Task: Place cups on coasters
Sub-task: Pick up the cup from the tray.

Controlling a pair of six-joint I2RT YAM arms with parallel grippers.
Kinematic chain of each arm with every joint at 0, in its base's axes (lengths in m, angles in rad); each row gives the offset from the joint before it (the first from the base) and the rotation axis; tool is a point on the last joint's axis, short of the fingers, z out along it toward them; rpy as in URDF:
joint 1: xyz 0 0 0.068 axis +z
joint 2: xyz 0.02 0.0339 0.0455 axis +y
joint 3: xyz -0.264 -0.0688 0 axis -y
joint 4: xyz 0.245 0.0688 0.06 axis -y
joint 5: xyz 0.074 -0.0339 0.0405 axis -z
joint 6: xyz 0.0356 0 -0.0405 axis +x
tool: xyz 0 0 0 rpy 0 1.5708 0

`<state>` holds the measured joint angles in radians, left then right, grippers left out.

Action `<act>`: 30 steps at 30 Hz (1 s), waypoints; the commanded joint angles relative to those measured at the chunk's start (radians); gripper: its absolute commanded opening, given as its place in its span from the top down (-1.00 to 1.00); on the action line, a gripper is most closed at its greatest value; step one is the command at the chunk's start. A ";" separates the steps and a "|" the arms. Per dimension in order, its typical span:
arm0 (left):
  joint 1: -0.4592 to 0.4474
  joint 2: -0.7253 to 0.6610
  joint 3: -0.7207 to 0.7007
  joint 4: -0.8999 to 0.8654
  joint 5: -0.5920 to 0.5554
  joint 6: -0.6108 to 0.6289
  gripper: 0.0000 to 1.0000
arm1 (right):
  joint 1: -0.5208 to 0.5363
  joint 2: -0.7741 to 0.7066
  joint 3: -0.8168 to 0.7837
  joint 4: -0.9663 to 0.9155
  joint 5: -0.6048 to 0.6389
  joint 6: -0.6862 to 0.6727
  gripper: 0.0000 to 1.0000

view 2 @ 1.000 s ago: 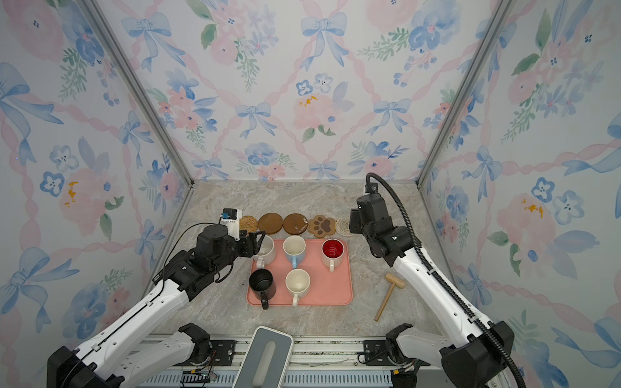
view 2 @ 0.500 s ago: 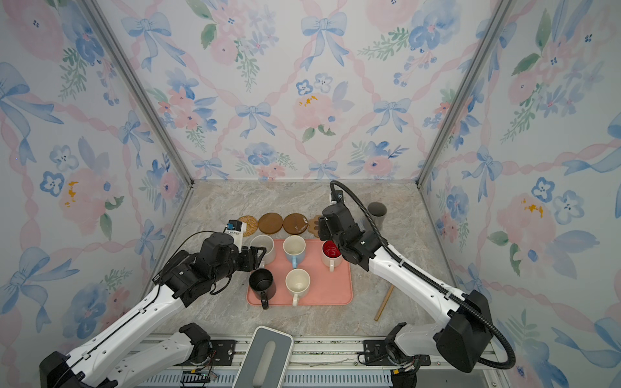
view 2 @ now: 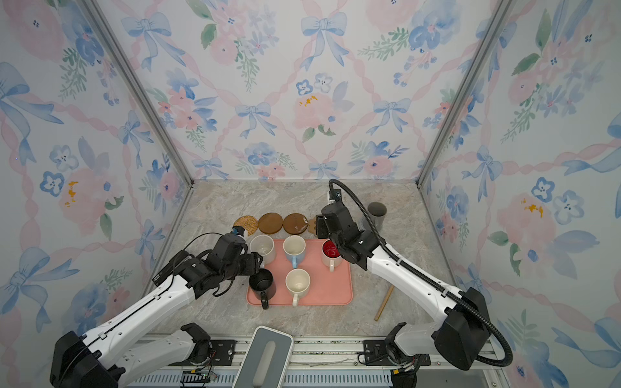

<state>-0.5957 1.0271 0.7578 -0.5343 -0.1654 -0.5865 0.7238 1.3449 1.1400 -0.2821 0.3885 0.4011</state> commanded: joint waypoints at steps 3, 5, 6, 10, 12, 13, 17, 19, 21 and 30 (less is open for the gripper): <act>-0.011 -0.001 0.026 -0.047 -0.059 -0.049 -0.32 | 0.003 0.002 -0.022 0.027 -0.010 0.002 -0.21; -0.011 -0.002 0.028 -0.063 -0.085 -0.066 -0.32 | 0.003 0.006 -0.021 0.029 -0.012 0.003 -0.21; -0.011 -0.002 0.029 -0.070 -0.091 -0.070 -0.32 | 0.001 0.008 -0.020 0.029 -0.013 0.003 -0.22; -0.010 0.000 0.034 -0.086 -0.103 -0.079 -0.32 | 0.001 0.017 -0.020 0.032 -0.024 0.003 -0.23; -0.010 0.001 0.034 -0.087 -0.104 -0.082 -0.32 | 0.001 0.021 -0.018 0.030 -0.027 0.005 -0.23; -0.010 0.001 0.032 -0.088 -0.103 -0.083 -0.32 | 0.001 0.021 -0.020 0.030 -0.027 0.005 -0.23; -0.011 0.001 0.033 -0.098 -0.118 -0.097 -0.31 | 0.002 0.019 -0.021 0.032 -0.028 0.002 -0.23; -0.010 -0.005 0.032 -0.100 -0.126 -0.105 -0.31 | 0.001 0.019 -0.023 0.032 -0.028 0.003 -0.23; -0.011 -0.008 0.031 -0.100 -0.127 -0.112 -0.30 | 0.000 0.019 -0.025 0.031 -0.028 0.003 -0.23; -0.012 -0.015 0.025 -0.105 -0.102 -0.116 -0.28 | -0.001 0.029 -0.022 0.034 -0.032 0.006 -0.25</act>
<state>-0.6022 1.0264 0.7650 -0.6197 -0.2726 -0.6926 0.7227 1.3575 1.1290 -0.2672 0.3630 0.4011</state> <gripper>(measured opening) 0.641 0.622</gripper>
